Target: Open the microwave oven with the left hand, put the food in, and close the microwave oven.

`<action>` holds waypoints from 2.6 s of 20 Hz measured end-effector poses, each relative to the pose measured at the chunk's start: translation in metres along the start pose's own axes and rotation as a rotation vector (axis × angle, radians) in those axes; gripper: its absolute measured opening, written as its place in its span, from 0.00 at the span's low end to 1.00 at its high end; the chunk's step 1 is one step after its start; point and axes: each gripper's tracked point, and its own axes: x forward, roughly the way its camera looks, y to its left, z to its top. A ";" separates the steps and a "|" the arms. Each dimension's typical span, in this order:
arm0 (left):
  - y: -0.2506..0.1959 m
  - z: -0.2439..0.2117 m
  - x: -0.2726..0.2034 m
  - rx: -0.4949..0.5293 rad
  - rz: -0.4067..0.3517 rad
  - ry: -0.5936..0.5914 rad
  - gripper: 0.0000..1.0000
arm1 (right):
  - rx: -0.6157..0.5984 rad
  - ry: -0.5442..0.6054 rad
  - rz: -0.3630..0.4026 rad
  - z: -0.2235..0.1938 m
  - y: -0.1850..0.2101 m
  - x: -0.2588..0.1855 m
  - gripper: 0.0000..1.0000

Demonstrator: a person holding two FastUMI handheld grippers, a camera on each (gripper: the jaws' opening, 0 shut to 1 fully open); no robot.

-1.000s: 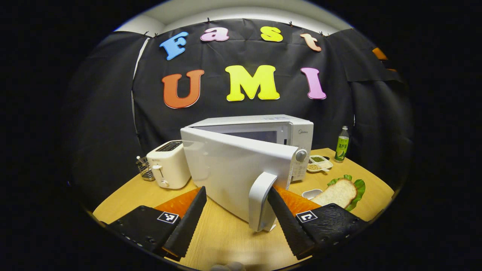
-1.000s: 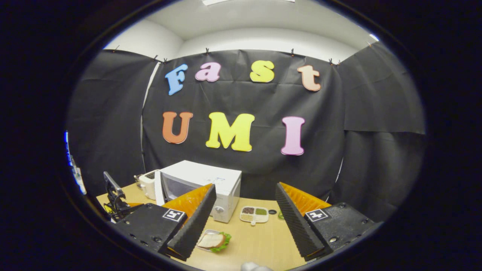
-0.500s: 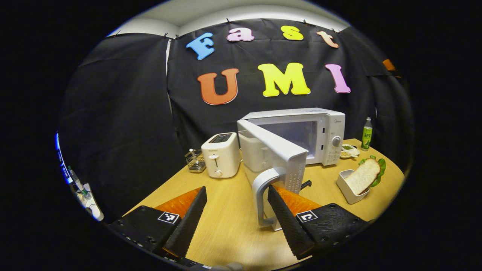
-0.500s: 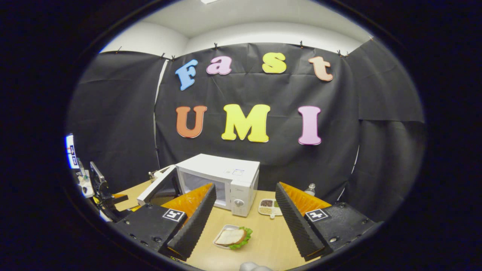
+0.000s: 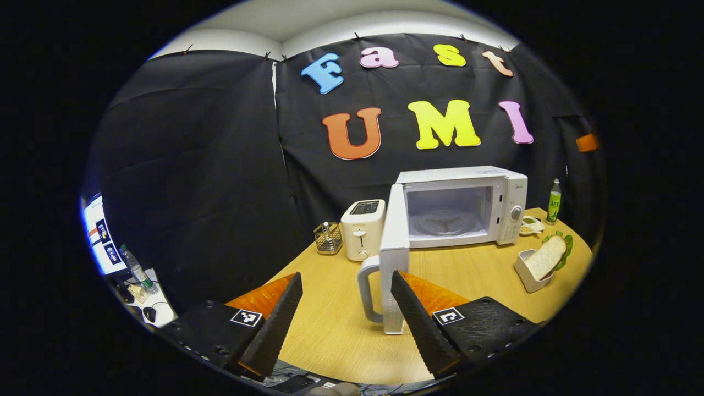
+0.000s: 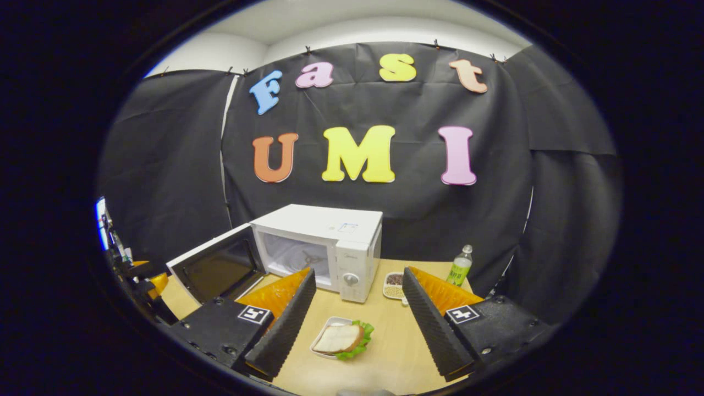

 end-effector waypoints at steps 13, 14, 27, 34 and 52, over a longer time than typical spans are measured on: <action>-0.090 0.115 -0.028 0.021 -0.099 -0.143 0.96 | 0.384 0.501 0.191 -0.185 -0.011 0.076 0.83; -0.097 0.117 -0.027 0.027 -0.101 -0.139 0.96 | 0.407 0.531 0.212 -0.192 -0.009 0.081 0.81; -0.151 0.135 -0.039 0.055 0.017 -0.085 0.96 | 0.672 0.808 0.444 -0.209 0.013 0.109 0.42; -0.148 0.131 -0.051 0.052 0.017 -0.090 0.96 | 0.618 0.715 0.495 -0.154 0.021 0.095 0.36; -0.043 0.081 -0.007 0.093 -0.111 -0.142 0.96 | 1.014 -0.057 0.140 -0.057 0.208 0.265 0.32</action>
